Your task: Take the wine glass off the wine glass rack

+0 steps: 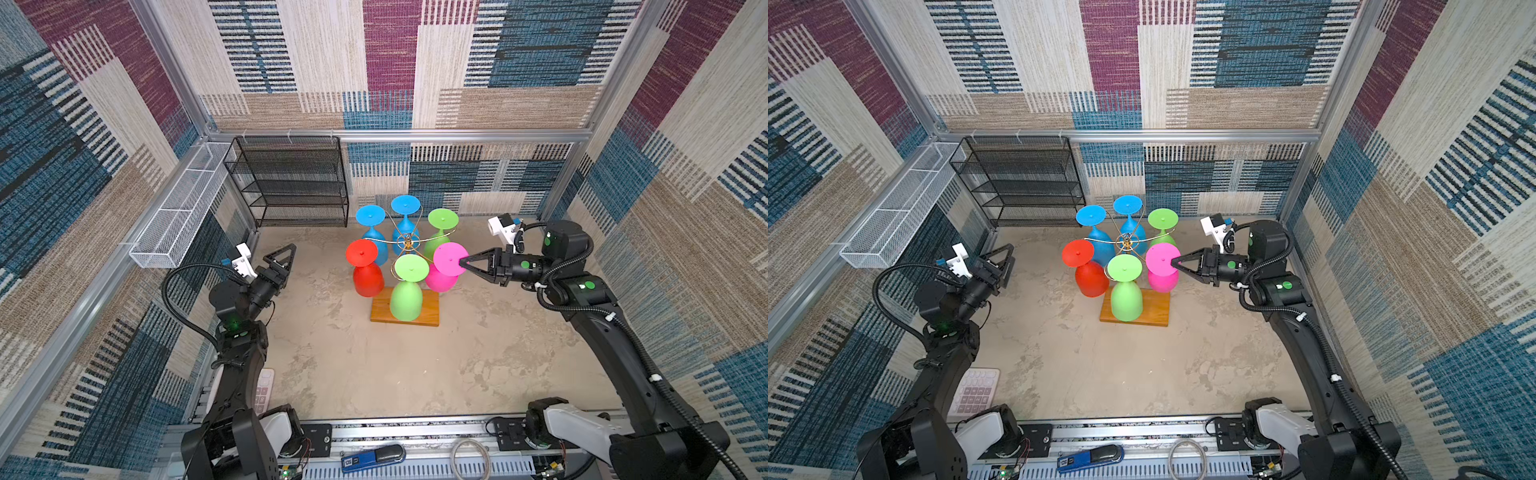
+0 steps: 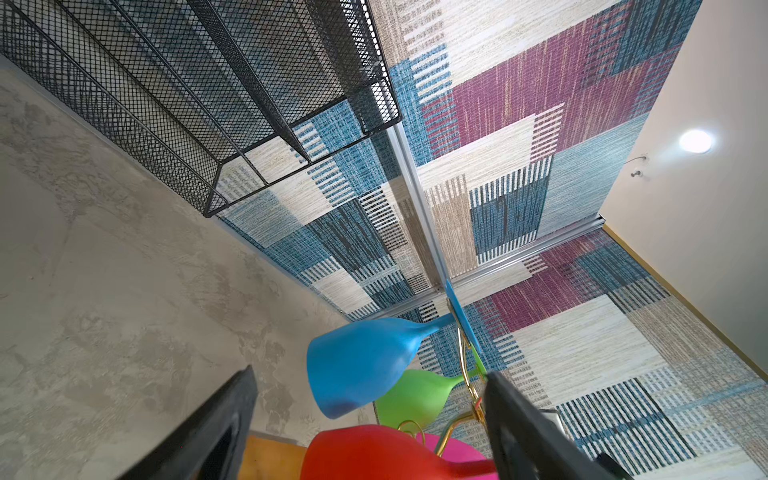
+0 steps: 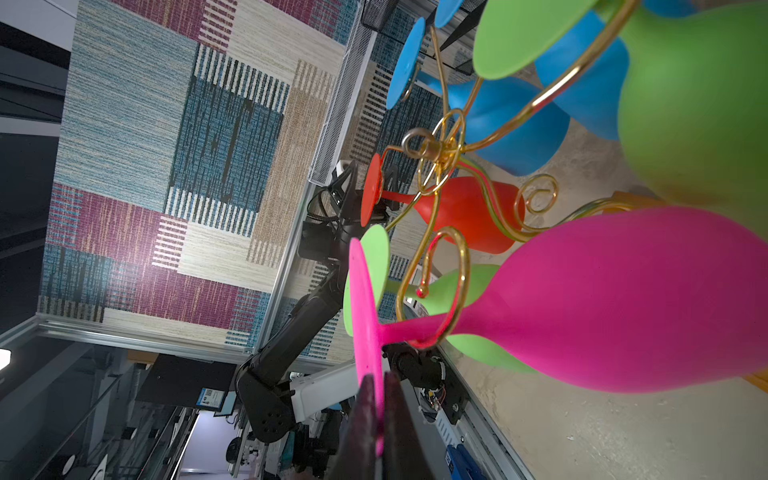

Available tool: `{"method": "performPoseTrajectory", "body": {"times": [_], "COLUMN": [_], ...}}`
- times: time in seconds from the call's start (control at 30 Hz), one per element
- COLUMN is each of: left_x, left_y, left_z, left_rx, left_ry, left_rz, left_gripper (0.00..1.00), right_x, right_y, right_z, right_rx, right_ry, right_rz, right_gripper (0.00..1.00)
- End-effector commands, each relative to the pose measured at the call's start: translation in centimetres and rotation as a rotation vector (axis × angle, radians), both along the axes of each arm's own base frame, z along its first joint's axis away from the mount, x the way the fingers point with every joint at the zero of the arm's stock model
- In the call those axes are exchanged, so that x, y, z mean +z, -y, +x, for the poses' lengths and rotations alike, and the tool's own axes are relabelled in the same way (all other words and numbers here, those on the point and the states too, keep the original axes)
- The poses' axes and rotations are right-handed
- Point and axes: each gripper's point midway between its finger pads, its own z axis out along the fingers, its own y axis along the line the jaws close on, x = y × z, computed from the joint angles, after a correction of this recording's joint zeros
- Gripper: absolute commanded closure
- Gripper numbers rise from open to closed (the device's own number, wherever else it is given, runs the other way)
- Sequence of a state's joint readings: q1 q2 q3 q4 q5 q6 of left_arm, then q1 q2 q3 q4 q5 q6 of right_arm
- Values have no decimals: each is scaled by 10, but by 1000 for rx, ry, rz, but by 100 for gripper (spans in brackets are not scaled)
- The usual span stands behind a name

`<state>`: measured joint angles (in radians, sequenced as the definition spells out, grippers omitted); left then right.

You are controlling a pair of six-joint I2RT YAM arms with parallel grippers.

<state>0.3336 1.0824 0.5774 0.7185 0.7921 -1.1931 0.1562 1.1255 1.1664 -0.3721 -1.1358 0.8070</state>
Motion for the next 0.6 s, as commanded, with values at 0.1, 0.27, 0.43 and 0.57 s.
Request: {"method": "performPoseTrajectory", "body": {"times": [0.1, 0.27, 0.43, 0.57], "left_x": [10, 10, 10, 11], "left_y": [1, 1, 2, 1], "left_z": [-2, -2, -2, -1], "left_rx": [-18, -24, -33, -34], "left_ry": [46, 44, 52, 54], "left_rz": [-8, -21, -28, -28], "left_gripper": [12, 12, 12, 12], "right_x": [12, 13, 9, 8], "right_y": [-2, -2, -2, -2], "right_z": [-1, 0, -2, -4], "right_rx": [25, 28, 33, 36], "right_ry": [34, 34, 26, 24], "right_rz": [18, 18, 11, 9], "right_gripper": [100, 100, 100, 100]}}
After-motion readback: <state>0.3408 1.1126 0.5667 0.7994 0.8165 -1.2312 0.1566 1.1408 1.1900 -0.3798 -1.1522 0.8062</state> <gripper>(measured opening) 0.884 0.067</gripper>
